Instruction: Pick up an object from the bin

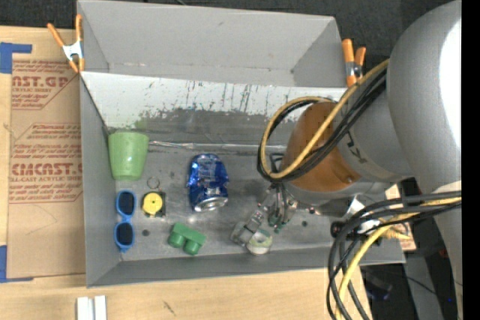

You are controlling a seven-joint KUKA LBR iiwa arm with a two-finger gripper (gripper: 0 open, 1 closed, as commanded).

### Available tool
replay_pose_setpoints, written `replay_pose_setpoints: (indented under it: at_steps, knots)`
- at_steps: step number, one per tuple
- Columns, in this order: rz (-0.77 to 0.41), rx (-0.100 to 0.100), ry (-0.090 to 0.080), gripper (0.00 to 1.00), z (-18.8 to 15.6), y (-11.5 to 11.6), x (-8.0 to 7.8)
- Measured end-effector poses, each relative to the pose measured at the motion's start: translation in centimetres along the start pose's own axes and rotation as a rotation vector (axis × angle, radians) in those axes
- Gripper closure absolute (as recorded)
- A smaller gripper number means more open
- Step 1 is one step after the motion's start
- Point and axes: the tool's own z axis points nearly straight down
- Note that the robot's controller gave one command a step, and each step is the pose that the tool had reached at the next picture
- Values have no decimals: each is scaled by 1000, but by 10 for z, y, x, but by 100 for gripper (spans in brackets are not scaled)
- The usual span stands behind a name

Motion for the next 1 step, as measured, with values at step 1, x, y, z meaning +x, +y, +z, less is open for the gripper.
replay_pose_setpoints:
  at_steps: [1]
  knots:
    - [180,-1,-2,0,-1,7,13]
